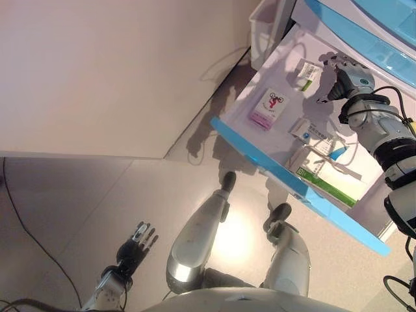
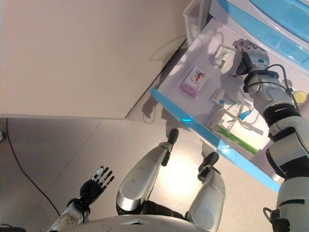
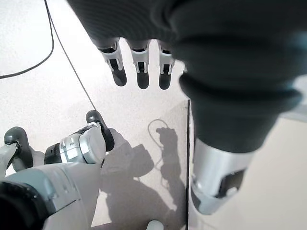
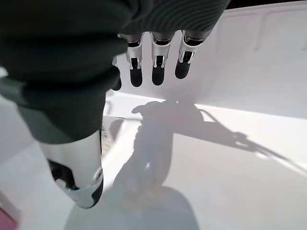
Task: Open the drawer and pick up the medicine
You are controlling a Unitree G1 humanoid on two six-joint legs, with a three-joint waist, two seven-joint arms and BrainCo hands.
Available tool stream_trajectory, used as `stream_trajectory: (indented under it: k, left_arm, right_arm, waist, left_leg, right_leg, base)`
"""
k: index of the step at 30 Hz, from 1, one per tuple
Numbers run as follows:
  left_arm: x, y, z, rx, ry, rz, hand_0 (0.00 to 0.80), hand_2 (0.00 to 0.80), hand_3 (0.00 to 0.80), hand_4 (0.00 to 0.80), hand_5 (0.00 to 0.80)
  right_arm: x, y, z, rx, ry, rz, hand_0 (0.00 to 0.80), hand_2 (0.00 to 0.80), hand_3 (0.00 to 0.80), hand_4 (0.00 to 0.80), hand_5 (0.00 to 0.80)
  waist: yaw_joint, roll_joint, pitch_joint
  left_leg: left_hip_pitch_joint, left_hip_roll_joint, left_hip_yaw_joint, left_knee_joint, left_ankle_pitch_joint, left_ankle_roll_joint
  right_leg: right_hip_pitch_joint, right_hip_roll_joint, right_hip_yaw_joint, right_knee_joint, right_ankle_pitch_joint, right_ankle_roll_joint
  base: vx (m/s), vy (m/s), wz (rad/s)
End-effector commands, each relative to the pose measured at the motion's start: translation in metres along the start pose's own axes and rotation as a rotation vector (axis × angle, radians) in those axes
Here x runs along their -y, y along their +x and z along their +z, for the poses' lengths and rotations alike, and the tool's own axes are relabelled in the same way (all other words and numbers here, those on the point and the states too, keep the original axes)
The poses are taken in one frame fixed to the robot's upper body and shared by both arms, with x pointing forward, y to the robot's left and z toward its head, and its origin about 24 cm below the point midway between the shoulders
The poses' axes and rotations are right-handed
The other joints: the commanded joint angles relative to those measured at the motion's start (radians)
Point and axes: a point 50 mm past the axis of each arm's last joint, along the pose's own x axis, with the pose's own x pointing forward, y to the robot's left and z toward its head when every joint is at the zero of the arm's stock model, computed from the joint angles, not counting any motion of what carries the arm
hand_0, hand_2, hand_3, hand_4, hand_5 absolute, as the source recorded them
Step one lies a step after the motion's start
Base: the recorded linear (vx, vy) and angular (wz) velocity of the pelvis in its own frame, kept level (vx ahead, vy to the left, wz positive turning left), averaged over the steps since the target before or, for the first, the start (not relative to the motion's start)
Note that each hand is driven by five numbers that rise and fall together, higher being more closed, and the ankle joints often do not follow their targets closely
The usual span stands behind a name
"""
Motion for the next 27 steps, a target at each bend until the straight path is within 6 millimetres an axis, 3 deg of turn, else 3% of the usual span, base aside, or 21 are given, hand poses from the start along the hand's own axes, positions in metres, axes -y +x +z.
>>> stream_trajectory:
  k: [1,11,27]
  left_arm:
    - [-0.023,-0.025,-0.021,-0.071,0.009,0.055,0.0,0.0,0.0,0.0,0.0]
    - [-0.023,-0.028,-0.031,-0.091,0.001,0.051,0.0,0.0,0.0,0.0,0.0]
    - [-0.025,-0.03,-0.039,-0.097,-0.019,0.063,0.0,0.0,0.0,0.0,0.0]
  right_arm:
    - [0.025,0.007,0.003,0.022,0.079,-0.076,0.0,0.0,0.0,0.0,0.0]
    - [0.029,0.012,0.018,0.059,0.139,-0.059,0.0,0.0,0.0,0.0,0.0]
    - [0.035,0.018,0.011,-0.017,-0.039,-0.083,0.0,0.0,0.0,0.0,0.0]
  waist:
    - [0.025,0.079,-0.042]
    - [0.033,0.096,-0.042]
    - [0.061,0.117,-0.042]
  left_leg:
    - [-0.026,0.001,0.029,0.069,-0.087,0.006]
    - [-0.024,-0.011,0.021,0.075,-0.086,-0.001]
    - [-0.053,-0.018,0.025,0.085,-0.081,0.0]
  right_leg:
    - [-0.041,0.011,0.009,0.097,0.006,-0.049]
    - [-0.037,-0.001,0.011,0.1,-0.001,-0.05]
    - [-0.064,-0.016,0.0,0.117,0.003,-0.047]
  base:
    - [0.035,0.018,0.08]
    - [0.028,0.032,0.02]
    - [0.005,0.016,0.02]
